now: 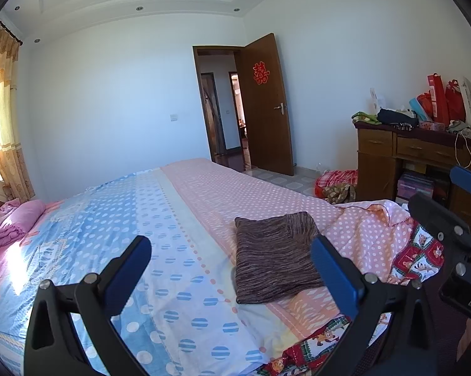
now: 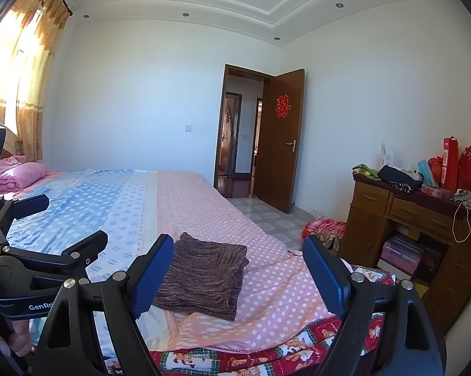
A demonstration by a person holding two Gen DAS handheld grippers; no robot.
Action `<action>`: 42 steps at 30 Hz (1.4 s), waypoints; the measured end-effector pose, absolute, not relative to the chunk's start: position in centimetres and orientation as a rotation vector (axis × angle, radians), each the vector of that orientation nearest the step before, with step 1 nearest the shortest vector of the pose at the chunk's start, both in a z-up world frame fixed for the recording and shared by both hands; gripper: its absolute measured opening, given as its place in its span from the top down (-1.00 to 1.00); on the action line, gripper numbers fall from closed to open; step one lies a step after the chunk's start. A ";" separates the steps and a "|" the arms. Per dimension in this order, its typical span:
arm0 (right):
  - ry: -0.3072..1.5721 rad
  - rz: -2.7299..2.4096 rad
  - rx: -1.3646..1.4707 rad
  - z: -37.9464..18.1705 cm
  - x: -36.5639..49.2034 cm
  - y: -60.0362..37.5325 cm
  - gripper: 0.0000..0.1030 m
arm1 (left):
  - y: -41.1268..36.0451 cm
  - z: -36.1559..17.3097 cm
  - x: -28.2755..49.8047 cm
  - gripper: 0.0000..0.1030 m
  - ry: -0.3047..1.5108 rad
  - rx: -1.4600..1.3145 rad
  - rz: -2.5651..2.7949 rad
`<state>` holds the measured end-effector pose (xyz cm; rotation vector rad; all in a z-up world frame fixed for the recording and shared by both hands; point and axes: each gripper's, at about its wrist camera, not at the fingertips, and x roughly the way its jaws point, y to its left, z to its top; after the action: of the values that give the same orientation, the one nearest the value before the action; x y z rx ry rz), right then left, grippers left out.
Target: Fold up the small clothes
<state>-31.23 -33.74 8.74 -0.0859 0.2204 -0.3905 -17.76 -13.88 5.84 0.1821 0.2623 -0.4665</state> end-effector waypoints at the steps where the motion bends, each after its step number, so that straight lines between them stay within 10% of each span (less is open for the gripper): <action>1: 0.220 -0.391 -0.086 8.7 -31.2 -33.7 -0.65 | -13.9 5.8 -17.8 -1.00 0.262 0.182 -0.466; 42: 0.236 -0.394 -0.074 8.4 -31.0 -34.1 -0.65 | -13.4 5.0 -16.8 -1.00 0.297 0.192 -0.455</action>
<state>-31.01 -34.08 8.40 -0.0741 0.2361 -0.3943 -16.77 -13.41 5.02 0.1919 0.2969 -0.4555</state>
